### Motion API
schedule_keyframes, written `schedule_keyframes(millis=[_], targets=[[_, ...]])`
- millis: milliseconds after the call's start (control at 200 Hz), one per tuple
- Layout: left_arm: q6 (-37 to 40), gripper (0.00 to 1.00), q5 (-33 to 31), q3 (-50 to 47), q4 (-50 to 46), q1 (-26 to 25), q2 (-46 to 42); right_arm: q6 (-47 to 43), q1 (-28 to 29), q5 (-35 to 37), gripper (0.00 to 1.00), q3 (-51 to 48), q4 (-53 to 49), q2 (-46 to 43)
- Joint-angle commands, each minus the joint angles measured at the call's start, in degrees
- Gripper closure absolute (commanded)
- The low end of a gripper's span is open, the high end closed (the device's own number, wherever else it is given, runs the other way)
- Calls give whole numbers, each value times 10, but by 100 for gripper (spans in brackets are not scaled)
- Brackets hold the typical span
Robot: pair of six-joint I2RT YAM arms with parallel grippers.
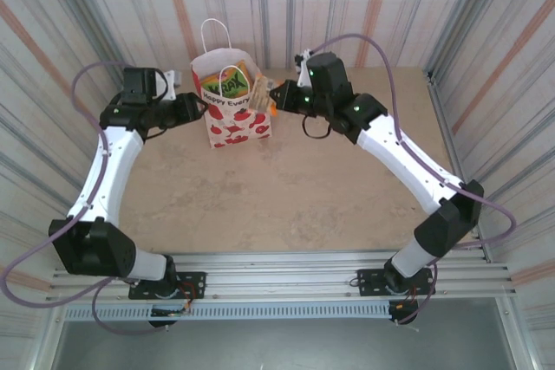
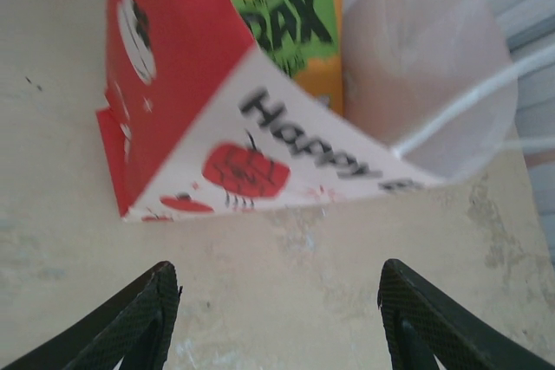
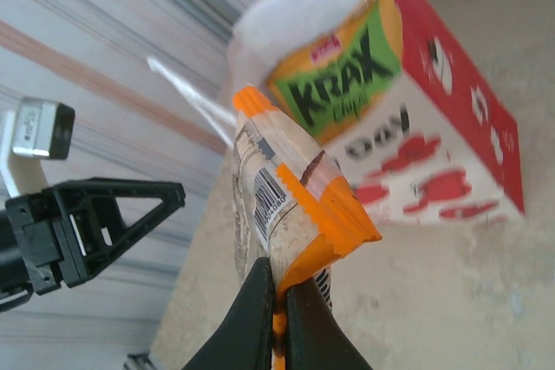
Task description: Place the snacks into the paper bag
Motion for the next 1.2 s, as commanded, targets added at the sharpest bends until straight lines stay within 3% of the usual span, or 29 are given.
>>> schedule_keyframes(millis=[0, 421, 701, 807, 847, 1047, 1197], targets=[[27, 35, 12, 55, -12, 22, 25, -53, -22, -19, 100, 81, -20, 48], [45, 35, 23, 171, -11, 41, 112, -62, -66, -88, 100, 419, -64, 294], [98, 36, 101, 197, 18, 42, 131, -16, -67, -157, 100, 475, -35, 374], [133, 37, 154, 193, 34, 42, 129, -8, -71, -189, 71, 486, -52, 385], [146, 37, 181, 191, 43, 42, 127, -13, -73, -186, 65, 487, -65, 382], [229, 36, 304, 171, 99, 42, 116, -70, -81, -131, 59, 486, -125, 345], [281, 34, 324, 182, 98, 36, 124, -96, -84, -104, 57, 486, -157, 337]])
